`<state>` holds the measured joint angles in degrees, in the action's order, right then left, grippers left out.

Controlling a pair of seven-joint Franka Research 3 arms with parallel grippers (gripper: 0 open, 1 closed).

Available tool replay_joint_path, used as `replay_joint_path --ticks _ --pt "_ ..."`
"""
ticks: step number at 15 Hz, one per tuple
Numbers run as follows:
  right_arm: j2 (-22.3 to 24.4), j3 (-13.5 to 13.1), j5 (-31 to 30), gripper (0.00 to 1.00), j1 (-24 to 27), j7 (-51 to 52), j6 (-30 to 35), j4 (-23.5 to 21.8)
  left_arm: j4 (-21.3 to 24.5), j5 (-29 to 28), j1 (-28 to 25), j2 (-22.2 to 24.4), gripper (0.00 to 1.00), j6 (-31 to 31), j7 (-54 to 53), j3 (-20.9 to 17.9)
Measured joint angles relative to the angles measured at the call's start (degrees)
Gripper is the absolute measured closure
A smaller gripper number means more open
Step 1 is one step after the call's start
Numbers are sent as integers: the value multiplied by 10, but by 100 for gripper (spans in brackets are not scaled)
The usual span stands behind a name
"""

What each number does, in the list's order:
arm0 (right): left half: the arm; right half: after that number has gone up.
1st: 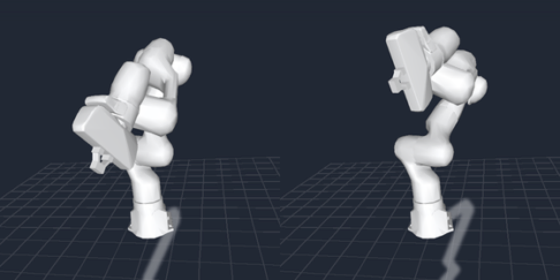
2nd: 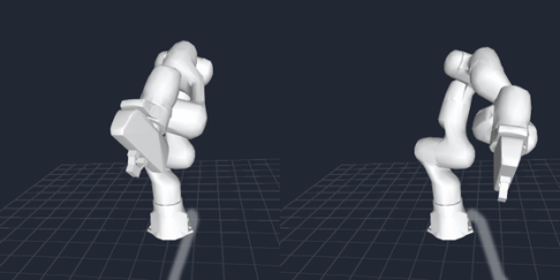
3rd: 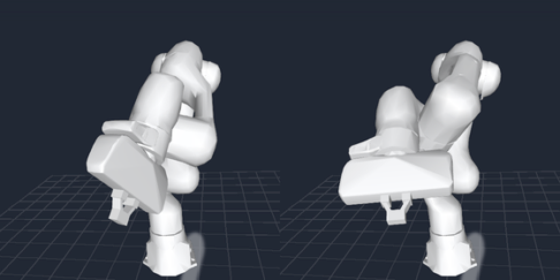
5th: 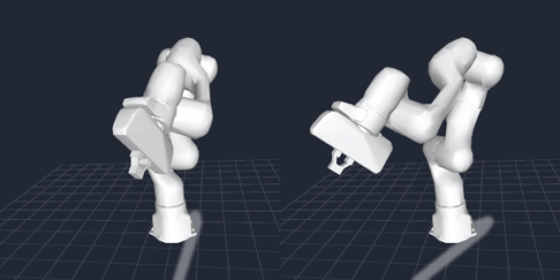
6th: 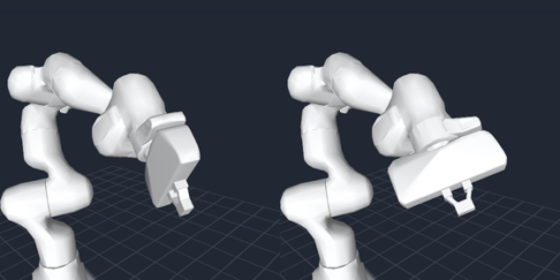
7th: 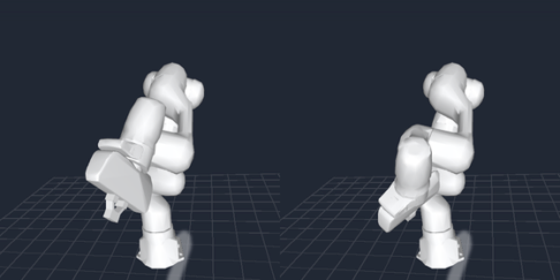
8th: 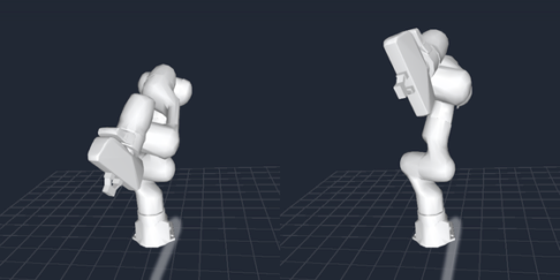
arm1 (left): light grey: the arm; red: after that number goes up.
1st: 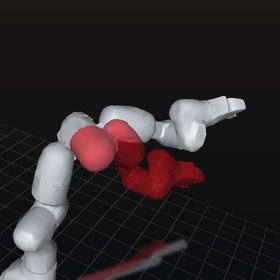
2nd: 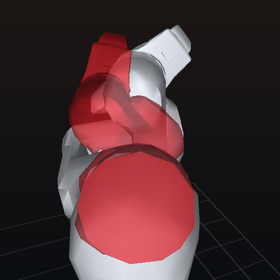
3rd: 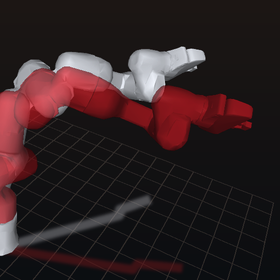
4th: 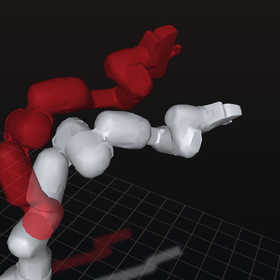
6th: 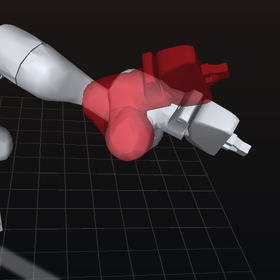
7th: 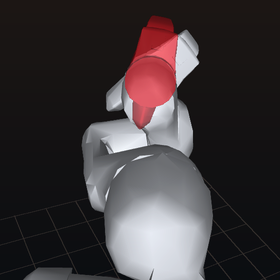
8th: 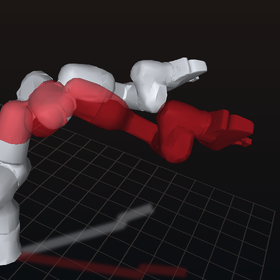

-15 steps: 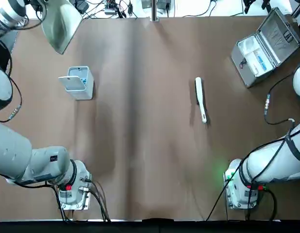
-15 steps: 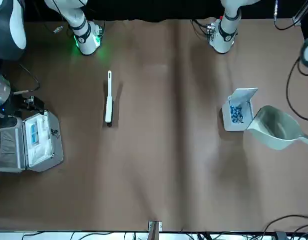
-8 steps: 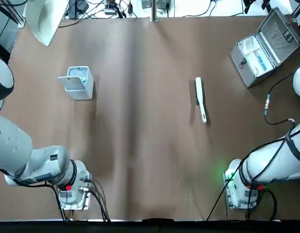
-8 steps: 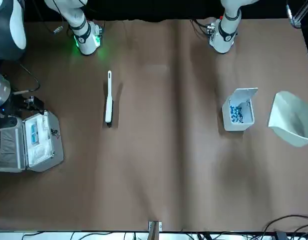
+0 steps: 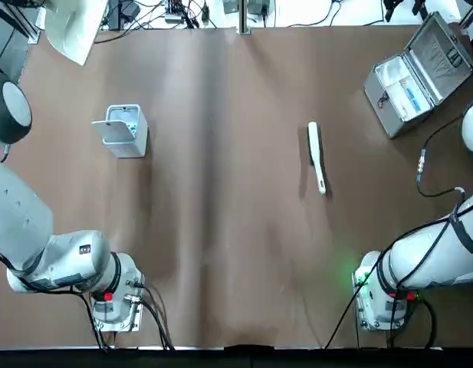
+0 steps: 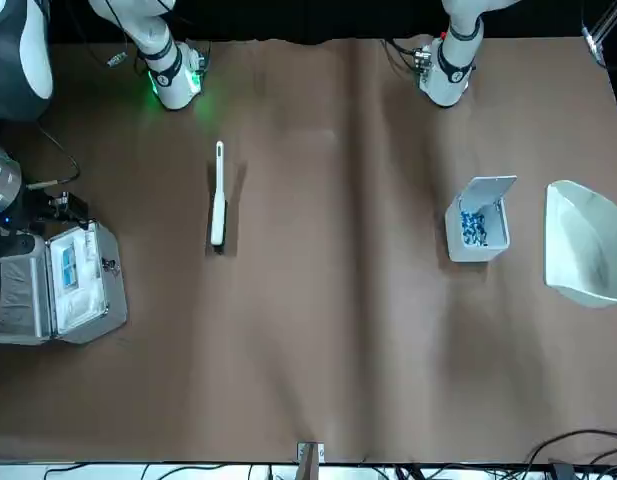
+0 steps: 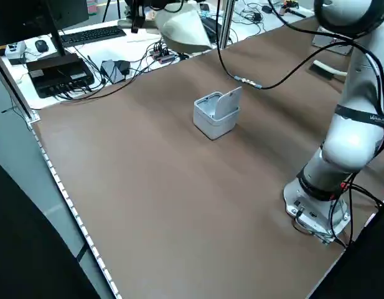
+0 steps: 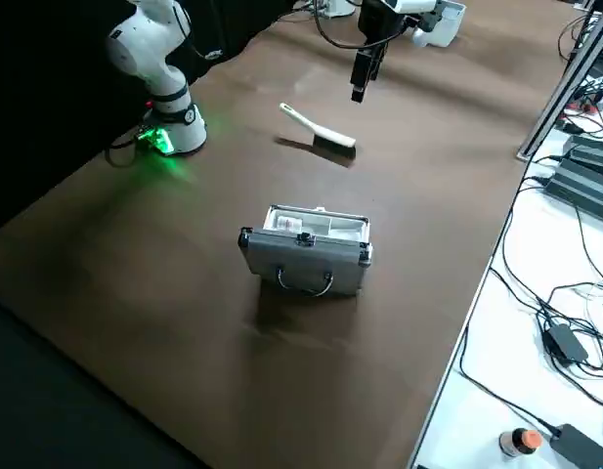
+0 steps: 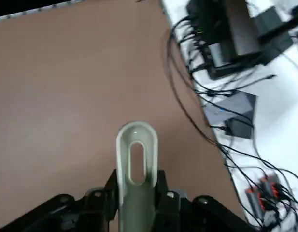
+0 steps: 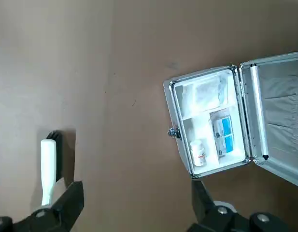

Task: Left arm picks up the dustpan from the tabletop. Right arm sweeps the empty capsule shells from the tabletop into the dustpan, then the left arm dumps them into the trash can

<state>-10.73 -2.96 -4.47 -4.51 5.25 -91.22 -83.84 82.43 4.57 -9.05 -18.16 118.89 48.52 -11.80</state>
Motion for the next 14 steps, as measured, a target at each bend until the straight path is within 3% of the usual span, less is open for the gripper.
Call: replay_joint_path --ticks 7,14 --pt "0 -1 26 1 16 -1 -26 2 -63 -79 0 -96 67 -20 106 -24" --pt "0 -1 33 1 18 -1 -29 3 -101 -113 -3 -178 67 -10 124 -36"
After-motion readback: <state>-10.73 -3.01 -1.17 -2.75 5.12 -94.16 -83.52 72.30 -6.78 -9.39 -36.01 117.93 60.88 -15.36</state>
